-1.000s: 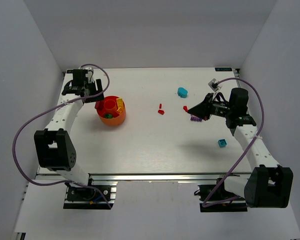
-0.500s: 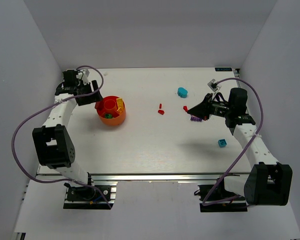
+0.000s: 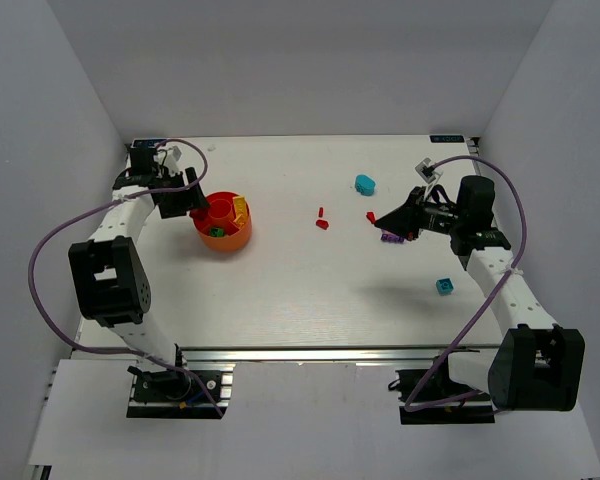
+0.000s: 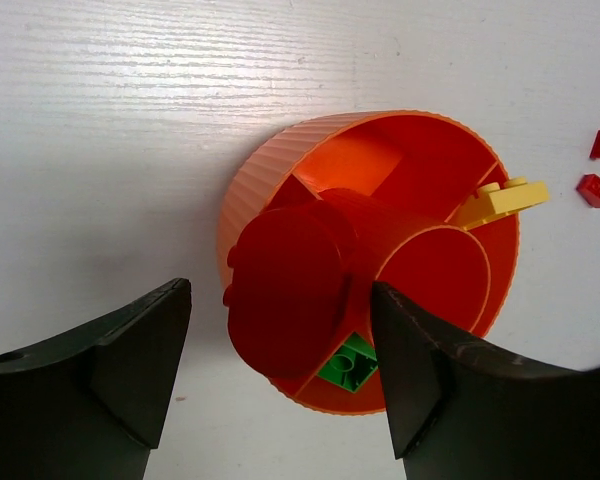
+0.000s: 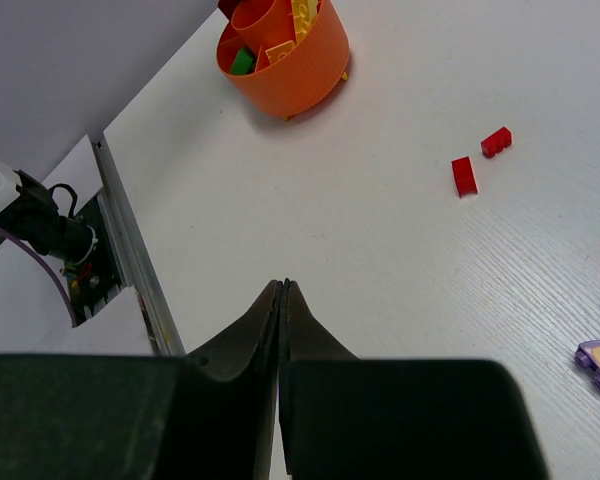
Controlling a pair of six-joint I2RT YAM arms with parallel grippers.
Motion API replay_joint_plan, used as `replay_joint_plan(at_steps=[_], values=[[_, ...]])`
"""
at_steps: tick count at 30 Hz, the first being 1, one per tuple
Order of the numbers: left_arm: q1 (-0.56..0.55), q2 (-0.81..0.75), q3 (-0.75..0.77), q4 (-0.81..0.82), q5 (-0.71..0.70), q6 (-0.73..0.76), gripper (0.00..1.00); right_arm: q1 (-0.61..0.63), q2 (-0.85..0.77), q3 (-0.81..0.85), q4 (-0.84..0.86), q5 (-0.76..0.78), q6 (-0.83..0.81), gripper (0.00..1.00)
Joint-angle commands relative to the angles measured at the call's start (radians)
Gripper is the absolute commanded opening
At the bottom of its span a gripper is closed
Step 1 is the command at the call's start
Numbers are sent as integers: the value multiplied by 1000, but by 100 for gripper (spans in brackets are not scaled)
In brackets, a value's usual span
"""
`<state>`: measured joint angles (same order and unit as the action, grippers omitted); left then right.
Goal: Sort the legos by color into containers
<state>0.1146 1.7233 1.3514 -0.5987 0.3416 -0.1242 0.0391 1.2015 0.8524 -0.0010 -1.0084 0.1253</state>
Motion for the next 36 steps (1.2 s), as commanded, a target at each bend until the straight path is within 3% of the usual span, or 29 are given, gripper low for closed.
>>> replay_joint_plan(at_steps=[1,36], values=[[11,2,32,4,30,3,81,-5,4,4,7,-2,-12,2],[30,-22,58,7,65,-5,78,-5,6,0,10,-2,-12,2]])
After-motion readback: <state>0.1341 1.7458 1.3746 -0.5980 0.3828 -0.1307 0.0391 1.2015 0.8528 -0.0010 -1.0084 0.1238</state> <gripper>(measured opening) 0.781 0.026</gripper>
